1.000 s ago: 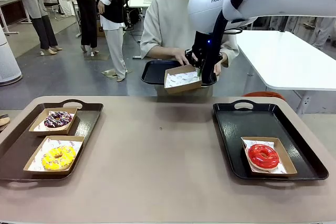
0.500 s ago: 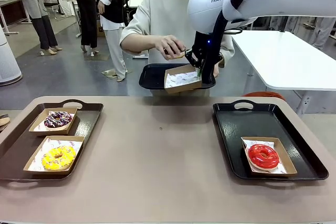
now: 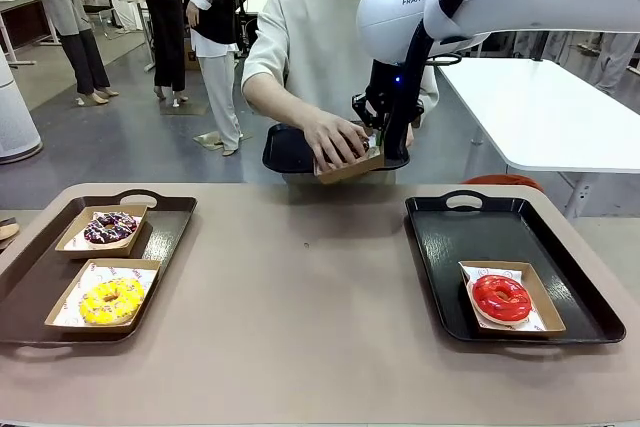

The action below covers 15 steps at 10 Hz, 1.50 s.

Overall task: Individually package the donuts and arrange them on the tray.
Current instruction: Place the picked Paper togo box on the Handle tray.

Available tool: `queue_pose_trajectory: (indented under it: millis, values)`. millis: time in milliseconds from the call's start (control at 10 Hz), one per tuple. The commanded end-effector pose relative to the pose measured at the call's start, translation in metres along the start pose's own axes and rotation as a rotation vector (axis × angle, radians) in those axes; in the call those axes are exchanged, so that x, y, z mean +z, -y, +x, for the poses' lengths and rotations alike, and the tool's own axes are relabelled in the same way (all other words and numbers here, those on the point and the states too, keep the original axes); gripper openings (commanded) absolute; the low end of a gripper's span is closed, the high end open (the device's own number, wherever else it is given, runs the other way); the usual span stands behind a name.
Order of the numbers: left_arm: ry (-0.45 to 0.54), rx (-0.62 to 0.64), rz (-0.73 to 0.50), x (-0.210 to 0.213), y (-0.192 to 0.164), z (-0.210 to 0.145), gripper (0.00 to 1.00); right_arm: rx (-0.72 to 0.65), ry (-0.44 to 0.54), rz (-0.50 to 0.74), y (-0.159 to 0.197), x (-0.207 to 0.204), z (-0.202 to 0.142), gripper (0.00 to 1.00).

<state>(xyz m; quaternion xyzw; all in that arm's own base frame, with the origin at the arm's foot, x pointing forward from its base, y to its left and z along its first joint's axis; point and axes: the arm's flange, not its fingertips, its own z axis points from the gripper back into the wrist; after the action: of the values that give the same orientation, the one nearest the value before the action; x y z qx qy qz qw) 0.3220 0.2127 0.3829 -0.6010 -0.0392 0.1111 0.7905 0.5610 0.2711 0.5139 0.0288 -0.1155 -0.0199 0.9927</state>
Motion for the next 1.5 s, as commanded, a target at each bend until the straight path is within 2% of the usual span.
queue_pose_trajectory:
  millis: [0, 900, 1100, 1400]
  values:
    - [-0.001, -0.003, -0.009, 0.002, 0.000, -0.002, 1.00, 0.000, 0.000, -0.001, 0.001, 0.000, 0.000, 0.00]
    - [-0.001, -0.003, -0.009, 0.002, 0.000, -0.002, 1.00, 0.000, 0.000, 0.000, 0.000, 0.000, 0.000, 0.01]
    - [-0.001, -0.003, -0.009, 0.002, 0.000, -0.002, 1.00, 0.021, -0.047, 0.046, 0.055, -0.013, -0.012, 0.01]
    - [-0.001, -0.003, -0.009, 0.002, 0.000, -0.002, 1.00, -0.033, -0.022, 0.055, 0.138, -0.015, -0.040, 0.01]
